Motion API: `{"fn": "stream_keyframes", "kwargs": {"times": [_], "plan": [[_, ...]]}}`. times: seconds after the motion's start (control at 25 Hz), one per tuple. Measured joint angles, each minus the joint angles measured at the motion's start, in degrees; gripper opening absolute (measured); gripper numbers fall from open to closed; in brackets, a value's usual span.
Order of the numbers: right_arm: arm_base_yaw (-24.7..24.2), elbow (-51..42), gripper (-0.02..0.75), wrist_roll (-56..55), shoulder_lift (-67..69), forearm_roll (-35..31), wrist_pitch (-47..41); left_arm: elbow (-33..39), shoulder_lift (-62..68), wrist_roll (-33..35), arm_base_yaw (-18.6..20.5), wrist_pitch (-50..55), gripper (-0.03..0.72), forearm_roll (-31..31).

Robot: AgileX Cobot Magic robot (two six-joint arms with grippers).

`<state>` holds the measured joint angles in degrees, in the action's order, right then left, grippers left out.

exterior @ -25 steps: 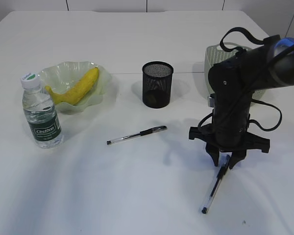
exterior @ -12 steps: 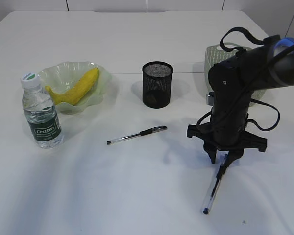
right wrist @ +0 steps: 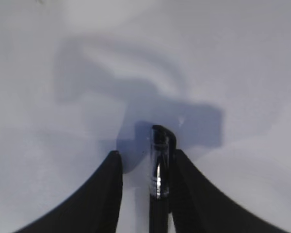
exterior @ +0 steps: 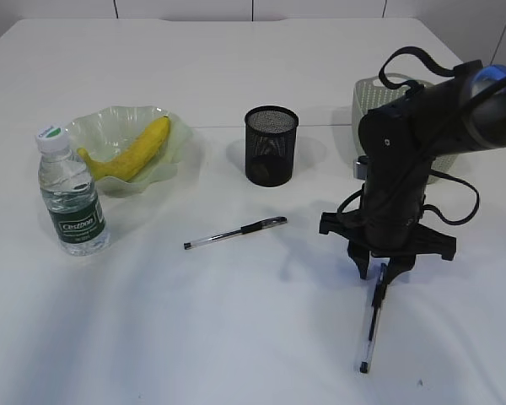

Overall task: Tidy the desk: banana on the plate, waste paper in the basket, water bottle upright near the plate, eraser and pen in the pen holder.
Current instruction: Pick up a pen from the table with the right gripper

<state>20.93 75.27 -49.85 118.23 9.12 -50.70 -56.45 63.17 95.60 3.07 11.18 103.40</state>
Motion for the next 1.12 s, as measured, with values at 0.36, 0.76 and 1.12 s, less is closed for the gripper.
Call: {"fn": "stream_keyframes", "kwargs": {"times": [0.36,0.76,1.12], "plan": [[0.0,0.0,0.241,4.7,0.0,-0.9,1.4,0.0,0.0,0.0,0.0,0.0,0.239,0.0],[0.0,0.0,0.251,5.9,0.0,-1.0,1.6,0.0,0.0,0.0,0.0,0.0,0.239,0.0],[0.0,0.0,0.246,6.2,0.0,-1.5,1.6,0.0,0.0,0.0,0.0,0.0,0.239,0.0]]}}
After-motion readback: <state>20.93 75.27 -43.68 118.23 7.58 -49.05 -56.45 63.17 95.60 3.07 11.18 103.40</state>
